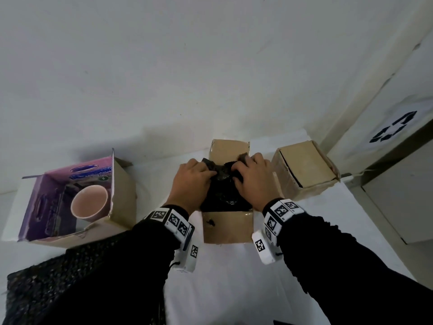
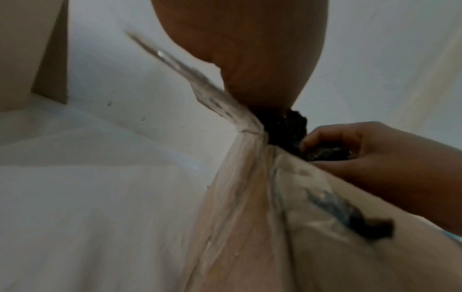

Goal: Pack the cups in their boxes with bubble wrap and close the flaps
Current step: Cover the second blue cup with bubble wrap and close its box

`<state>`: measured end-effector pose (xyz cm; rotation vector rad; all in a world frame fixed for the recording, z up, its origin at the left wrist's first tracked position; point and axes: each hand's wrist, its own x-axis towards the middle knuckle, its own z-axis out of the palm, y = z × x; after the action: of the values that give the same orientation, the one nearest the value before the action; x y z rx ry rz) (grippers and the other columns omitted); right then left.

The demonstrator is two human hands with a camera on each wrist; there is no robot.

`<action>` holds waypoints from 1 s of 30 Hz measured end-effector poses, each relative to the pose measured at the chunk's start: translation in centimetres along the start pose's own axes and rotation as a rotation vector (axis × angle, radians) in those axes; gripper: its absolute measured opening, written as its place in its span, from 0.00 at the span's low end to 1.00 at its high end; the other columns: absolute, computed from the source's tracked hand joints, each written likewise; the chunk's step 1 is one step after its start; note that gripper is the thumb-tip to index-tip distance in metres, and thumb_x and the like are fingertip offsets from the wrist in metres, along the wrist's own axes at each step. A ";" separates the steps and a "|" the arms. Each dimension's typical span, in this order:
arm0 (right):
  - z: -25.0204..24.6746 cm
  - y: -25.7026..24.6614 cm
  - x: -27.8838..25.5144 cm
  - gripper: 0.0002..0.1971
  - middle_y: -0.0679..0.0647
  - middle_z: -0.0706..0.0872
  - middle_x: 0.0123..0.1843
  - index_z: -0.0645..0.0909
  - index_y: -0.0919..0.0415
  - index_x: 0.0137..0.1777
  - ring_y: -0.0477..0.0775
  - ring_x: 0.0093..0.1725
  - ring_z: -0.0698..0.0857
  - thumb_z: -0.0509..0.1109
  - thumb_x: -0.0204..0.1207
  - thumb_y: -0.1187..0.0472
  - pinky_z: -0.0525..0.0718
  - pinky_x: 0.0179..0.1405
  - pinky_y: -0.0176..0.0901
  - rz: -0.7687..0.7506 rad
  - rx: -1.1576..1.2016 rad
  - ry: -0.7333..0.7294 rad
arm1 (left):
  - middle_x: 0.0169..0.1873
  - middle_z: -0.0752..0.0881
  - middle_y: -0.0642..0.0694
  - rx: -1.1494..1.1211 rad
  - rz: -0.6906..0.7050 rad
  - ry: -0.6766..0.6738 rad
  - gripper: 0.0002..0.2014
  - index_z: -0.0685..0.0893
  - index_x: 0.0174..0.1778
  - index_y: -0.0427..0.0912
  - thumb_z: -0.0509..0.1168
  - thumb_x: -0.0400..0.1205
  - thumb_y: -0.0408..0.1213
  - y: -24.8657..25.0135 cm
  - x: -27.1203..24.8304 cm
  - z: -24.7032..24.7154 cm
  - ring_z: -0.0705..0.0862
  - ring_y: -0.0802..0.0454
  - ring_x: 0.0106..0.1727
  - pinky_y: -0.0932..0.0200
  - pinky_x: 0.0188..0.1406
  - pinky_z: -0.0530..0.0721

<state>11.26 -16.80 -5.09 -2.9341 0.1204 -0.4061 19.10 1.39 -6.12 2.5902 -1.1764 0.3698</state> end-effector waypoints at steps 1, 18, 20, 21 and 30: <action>0.3 -0.3 0.0 0.10 0.56 0.80 0.56 0.84 0.52 0.51 0.60 0.55 0.73 0.74 0.70 0.57 0.73 0.50 0.53 -0.007 -0.032 0.024 | 0.36 0.87 0.48 0.037 0.029 -0.054 0.10 0.92 0.46 0.46 0.66 0.74 0.36 0.2 0.2 -0.1 0.81 0.42 0.42 0.48 0.41 0.79; 1.3 -1.4 -0.3 0.09 0.53 0.85 0.52 0.83 0.54 0.49 0.61 0.65 0.74 0.63 0.74 0.57 0.56 0.69 0.65 -0.130 -0.335 -0.218 | 0.47 0.85 0.53 0.313 -0.105 -0.454 0.15 0.83 0.49 0.48 0.51 0.83 0.47 2.5 0.4 -0.4 0.66 0.43 0.71 0.36 0.70 0.48; 1.1 -1.4 -0.4 0.10 0.54 0.79 0.60 0.85 0.52 0.49 0.61 0.66 0.72 0.63 0.74 0.57 0.55 0.68 0.64 -0.103 -0.368 -0.238 | 0.47 0.84 0.52 0.301 -0.126 -0.475 0.16 0.83 0.47 0.47 0.51 0.82 0.48 2.9 0.3 -0.6 0.66 0.43 0.70 0.35 0.71 0.48; 1.0 -1.4 -0.4 0.10 0.53 0.78 0.62 0.85 0.52 0.48 0.61 0.66 0.71 0.63 0.74 0.57 0.55 0.68 0.64 -0.094 -0.371 -0.236 | 0.48 0.84 0.51 0.295 -0.138 -0.486 0.17 0.84 0.47 0.47 0.51 0.83 0.48 3.0 0.2 -0.7 0.66 0.43 0.70 0.34 0.72 0.48; 0.0 -2.1 0.2 0.17 0.50 0.87 0.51 0.85 0.54 0.51 0.62 0.76 0.63 0.53 0.81 0.57 0.34 0.75 0.68 -0.104 -0.418 -0.368 | 0.49 0.84 0.52 0.302 -0.175 -0.512 0.19 0.84 0.49 0.47 0.48 0.85 0.49 3.2 -0.5 -0.6 0.65 0.43 0.72 0.28 0.75 0.41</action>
<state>11.56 -14.73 -4.62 -3.3734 0.0006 0.1753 16.24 -0.04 -5.25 3.1437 -1.0877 -0.1849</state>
